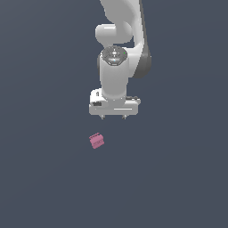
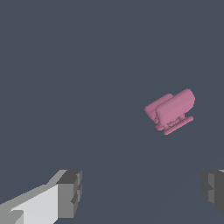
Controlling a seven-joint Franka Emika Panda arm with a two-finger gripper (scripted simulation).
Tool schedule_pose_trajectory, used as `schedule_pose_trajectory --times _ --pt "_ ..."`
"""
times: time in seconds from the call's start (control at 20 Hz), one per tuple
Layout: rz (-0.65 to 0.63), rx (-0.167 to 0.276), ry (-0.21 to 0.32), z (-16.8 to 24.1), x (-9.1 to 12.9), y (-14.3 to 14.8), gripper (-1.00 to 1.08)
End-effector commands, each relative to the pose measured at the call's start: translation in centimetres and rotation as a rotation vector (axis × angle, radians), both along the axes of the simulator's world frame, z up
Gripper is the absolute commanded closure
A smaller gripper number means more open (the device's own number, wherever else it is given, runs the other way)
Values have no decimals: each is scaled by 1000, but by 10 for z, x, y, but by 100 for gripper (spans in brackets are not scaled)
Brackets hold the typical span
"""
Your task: Pick up the object and move it to a goal position.
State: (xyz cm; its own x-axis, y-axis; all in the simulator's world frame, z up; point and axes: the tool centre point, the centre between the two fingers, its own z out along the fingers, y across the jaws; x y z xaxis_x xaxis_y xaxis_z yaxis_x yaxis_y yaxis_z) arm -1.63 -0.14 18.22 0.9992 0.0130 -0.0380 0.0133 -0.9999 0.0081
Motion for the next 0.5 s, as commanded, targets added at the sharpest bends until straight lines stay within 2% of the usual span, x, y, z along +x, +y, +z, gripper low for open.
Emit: schedule_pose_trajectory --times 0.0,0.45 --pt "0 0 0 0 0 0 -92" --pt "3 -30 1 10 -3 -20 -92"
